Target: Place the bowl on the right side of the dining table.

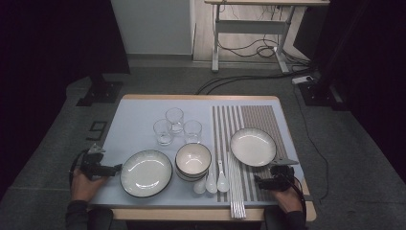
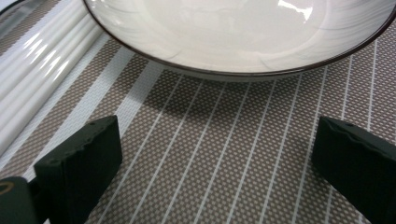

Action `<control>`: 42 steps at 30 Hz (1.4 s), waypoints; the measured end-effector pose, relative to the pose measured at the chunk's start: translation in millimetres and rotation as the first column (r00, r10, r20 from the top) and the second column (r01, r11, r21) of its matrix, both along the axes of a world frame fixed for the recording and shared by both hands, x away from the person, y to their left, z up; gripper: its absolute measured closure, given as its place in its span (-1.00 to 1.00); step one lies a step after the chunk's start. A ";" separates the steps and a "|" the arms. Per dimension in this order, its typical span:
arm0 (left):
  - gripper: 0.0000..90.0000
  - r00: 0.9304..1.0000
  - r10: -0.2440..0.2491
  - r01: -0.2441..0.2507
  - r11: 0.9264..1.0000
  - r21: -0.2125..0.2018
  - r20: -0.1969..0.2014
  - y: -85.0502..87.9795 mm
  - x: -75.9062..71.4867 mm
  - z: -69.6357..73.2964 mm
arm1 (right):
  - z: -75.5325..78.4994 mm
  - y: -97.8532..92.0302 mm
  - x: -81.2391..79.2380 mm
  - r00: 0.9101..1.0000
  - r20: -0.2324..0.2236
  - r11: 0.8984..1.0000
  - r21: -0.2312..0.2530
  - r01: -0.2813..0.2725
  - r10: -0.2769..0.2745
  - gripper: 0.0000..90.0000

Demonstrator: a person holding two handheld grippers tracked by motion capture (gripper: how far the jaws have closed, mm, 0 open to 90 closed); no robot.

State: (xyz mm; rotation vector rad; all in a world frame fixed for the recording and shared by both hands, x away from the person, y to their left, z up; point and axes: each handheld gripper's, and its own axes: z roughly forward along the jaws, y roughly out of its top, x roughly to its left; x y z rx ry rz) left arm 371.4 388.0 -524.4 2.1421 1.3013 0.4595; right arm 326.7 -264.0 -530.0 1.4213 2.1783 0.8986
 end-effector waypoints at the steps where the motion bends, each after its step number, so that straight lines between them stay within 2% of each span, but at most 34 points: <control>1: -1.00 1.000 0.000 0.000 1.000 0.000 0.000 0.0 0.0 0.0 | 1.2 -0.2 -1.0 1.000 -0.003 1.000 0.002 -0.005 0.005 -0.95; 7: -1.00 1.000 0.000 0.000 1.000 0.000 0.000 -0.1 0.0 0.0 | 12.7 -3.7 -8.7 1.000 -0.005 1.000 -0.010 -0.021 0.021 -0.91; 12: -1.00 1.000 0.000 0.000 1.000 0.000 0.001 -0.1 -0.1 0.0 | 28.0 -3.6 -13.3 0.999 -0.017 0.999 -0.007 -0.051 0.051 -0.92; 18: -1.00 1.000 0.001 -0.001 1.000 0.000 0.001 -0.1 -0.1 0.0 | 46.5 -0.2 -13.1 0.997 0.000 0.997 -0.005 -0.079 0.079 -0.90; 24: -1.00 1.000 0.001 -0.001 1.000 0.000 0.001 -0.1 -0.1 -0.1 | 60.4 8.3 -6.7 0.992 0.005 0.992 0.009 -0.123 0.123 -0.89; 35: -1.00 1.000 0.000 0.000 1.000 0.001 0.000 0.0 -0.1 0.0 | 83.9 33.1 10.2 0.980 0.024 0.980 -0.014 -0.197 0.197 -0.71; 42: -1.00 1.000 -0.001 0.001 1.000 0.001 0.000 0.0 -0.1 0.0 | 95.5 48.8 20.2 0.974 0.029 0.974 -0.033 -0.223 0.224 -0.70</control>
